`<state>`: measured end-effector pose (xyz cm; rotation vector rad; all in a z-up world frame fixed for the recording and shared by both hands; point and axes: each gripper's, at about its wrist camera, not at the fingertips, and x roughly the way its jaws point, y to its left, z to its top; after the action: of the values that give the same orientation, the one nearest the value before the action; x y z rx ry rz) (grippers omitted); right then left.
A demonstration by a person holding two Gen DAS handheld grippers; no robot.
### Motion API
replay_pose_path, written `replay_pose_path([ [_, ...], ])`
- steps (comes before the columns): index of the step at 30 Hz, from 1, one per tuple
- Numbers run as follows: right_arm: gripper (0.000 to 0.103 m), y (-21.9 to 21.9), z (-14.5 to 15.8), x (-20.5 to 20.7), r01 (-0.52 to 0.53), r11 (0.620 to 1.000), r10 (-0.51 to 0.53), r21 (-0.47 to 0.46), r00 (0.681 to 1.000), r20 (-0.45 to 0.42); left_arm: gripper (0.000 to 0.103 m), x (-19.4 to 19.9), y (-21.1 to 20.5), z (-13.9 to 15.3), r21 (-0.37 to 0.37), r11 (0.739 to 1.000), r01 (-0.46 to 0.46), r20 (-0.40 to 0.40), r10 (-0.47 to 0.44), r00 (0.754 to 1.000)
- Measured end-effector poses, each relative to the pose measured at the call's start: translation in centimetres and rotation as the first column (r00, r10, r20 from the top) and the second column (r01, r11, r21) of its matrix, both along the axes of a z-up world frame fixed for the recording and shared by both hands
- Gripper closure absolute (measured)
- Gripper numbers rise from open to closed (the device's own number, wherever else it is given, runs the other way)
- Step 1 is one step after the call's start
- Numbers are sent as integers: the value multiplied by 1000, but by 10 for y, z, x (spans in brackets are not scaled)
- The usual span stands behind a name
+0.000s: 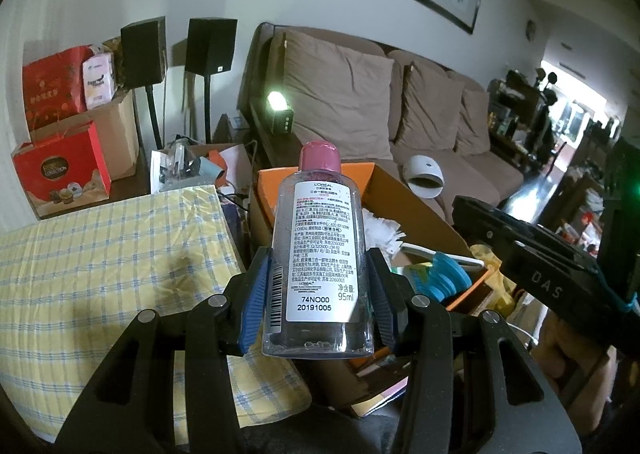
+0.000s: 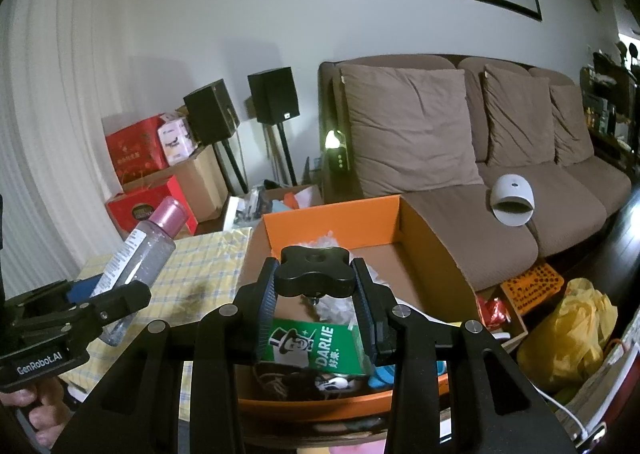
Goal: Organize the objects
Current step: 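Hold the bottle and knob in both grippers above the cardboard box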
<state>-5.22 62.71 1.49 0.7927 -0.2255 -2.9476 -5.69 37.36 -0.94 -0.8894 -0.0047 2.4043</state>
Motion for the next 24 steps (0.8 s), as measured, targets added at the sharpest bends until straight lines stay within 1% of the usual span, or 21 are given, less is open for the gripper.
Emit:
replay_pose_path([
  [14,67,6,0,-3,9,1000,-9,-3,1000,12,59,8,8,5,16,1000,24,-11,-24,1000],
  [24,67,20,-1,-2,33,999,-33,-13,999,14,59,15,22,9,21,998,53,-17,-52,998],
])
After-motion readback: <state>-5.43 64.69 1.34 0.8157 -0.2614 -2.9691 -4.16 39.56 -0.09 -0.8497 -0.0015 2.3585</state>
